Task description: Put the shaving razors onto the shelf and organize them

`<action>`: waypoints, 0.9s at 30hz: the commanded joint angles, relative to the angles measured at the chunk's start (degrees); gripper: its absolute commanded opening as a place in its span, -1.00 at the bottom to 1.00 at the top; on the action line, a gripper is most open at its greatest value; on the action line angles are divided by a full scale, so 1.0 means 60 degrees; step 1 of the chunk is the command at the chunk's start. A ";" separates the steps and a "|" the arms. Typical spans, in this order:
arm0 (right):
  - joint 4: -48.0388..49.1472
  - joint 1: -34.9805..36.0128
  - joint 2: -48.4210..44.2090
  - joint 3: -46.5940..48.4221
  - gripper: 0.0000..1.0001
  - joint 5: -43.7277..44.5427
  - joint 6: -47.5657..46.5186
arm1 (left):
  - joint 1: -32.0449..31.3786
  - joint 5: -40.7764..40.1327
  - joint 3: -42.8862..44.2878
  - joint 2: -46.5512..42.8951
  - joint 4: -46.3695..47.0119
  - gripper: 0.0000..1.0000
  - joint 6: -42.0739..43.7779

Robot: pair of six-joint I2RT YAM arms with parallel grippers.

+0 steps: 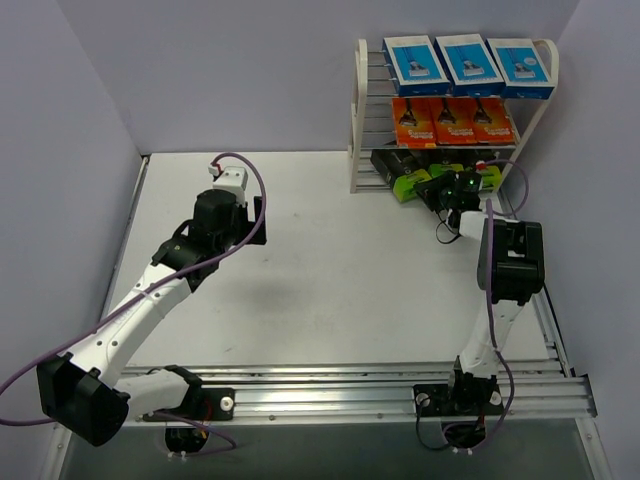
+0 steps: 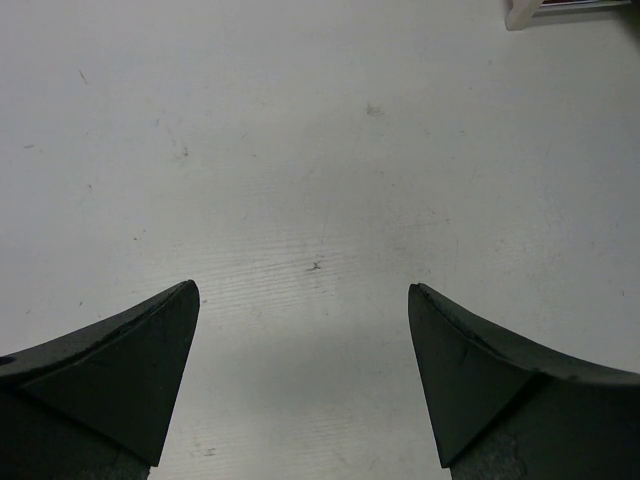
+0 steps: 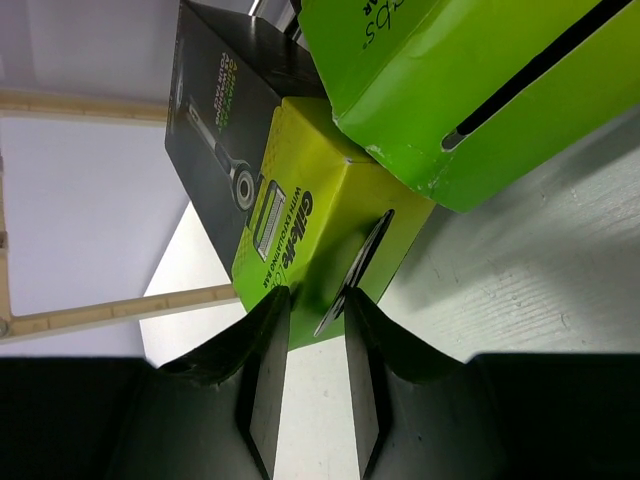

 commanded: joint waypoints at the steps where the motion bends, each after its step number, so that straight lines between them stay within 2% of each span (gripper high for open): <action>1: 0.0461 0.0060 0.0072 0.0037 -0.51 0.0097 0.0138 | -0.0045 -0.0163 0.0156 -0.0051 0.0355 0.88 0.0143; 6: 0.0579 0.0060 -0.0074 -0.0198 -0.44 0.0126 0.0212 | -0.0060 -0.0163 0.0156 -0.0051 0.0369 0.88 0.0143; 10: 0.0653 0.0060 -0.0236 -0.0359 -0.30 0.0184 0.0241 | -0.0060 -0.0163 0.0141 -0.0066 0.0369 0.88 0.0143; 27: 0.0828 -0.0116 -0.0880 -0.0696 -0.20 0.0375 0.0198 | -0.0104 -0.0119 0.0156 -0.0051 0.0355 0.88 0.0173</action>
